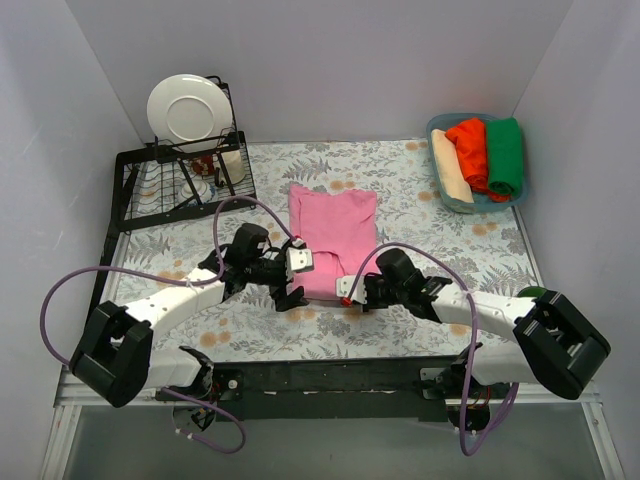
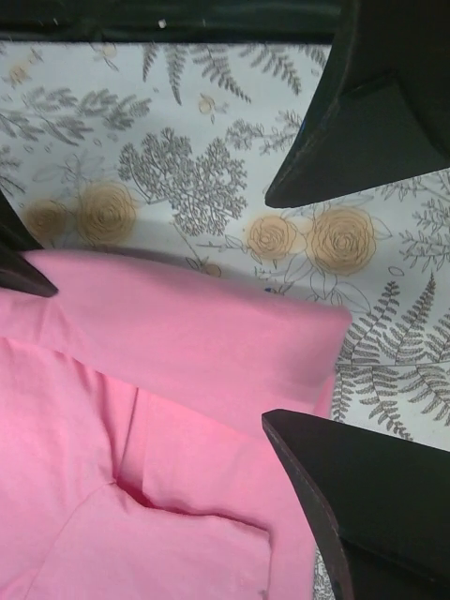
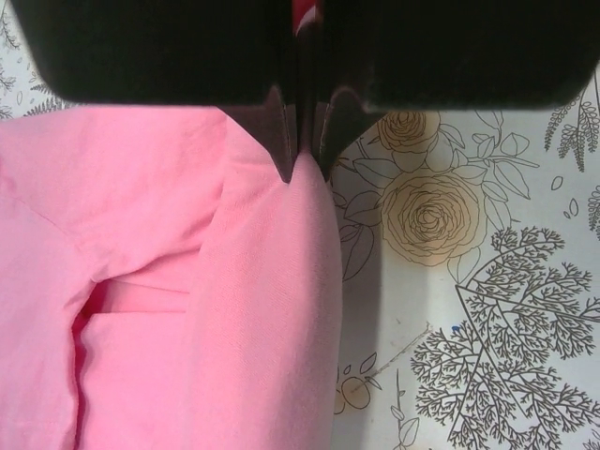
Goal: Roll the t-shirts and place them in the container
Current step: Roll the T-shirt to the center of the board.
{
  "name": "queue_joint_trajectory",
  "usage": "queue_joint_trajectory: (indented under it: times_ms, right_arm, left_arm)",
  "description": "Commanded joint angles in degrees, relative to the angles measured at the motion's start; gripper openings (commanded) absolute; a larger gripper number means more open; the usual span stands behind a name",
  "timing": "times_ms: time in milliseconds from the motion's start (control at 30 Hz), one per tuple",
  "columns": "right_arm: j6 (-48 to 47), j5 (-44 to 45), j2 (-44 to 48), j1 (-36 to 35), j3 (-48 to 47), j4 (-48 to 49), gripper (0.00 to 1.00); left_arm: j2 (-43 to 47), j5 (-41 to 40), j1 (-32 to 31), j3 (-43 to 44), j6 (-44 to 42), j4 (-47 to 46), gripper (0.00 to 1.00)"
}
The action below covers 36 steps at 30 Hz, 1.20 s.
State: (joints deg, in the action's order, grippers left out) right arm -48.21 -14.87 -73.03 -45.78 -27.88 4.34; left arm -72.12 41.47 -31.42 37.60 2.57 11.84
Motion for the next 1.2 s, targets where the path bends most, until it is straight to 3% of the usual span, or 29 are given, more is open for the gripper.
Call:
queue_joint_trajectory:
  times_ms: [0, 433, 467, 500, 600, 700, 833, 1033, 1167]
  right_arm:
    - [1.7, -2.3, -1.0, -0.1, -2.3, -1.2, 0.05]
    - [5.2, -4.5, -3.9, 2.4, -5.1, -3.0, 0.05]
    - [5.0, -4.9, -4.2, 2.4, -5.3, -3.4, 0.05]
    - [4.7, -5.2, -4.7, 2.6, -5.3, -3.7, 0.05]
    - [3.6, -6.9, -6.0, 3.4, -7.4, -7.7, 0.06]
    - [2.9, -9.9, -7.0, 6.0, -12.5, -15.0, 0.05]
    - [-1.3, -16.0, -8.3, 9.6, -19.0, -25.6, 0.05]
    - [-7.2, -21.8, -10.9, 13.0, -26.7, -38.0, 0.06]
    - [-8.6, -27.2, -16.1, 14.0, -32.1, -45.1, 0.06]
  left_arm:
    - [-0.7, -6.1, -2.4, -2.8, -4.8, -8.0, 0.89]
    - [-10.0, -7.1, -4.8, -7.4, -11.4, -19.4, 0.72]
    - [-10.3, -7.0, -4.8, -7.1, -11.4, -19.1, 0.67]
    - [-10.7, -7.0, -4.9, -6.6, -12.1, -18.5, 0.46]
    - [-12.0, -7.0, -4.8, -2.5, -13.0, -10.0, 0.17]
    - [-12.5, -5.0, -3.9, 4.5, -12.7, 4.0, 0.01]
    - [-10.9, -2.4, -2.7, 11.3, -11.2, 21.3, 0.0]
    - [-9.8, -1.9, -2.3, 16.3, -4.7, 29.6, 0.0]
    - [-14.4, 2.9, -0.4, 19.7, -0.4, 34.2, 0.0]
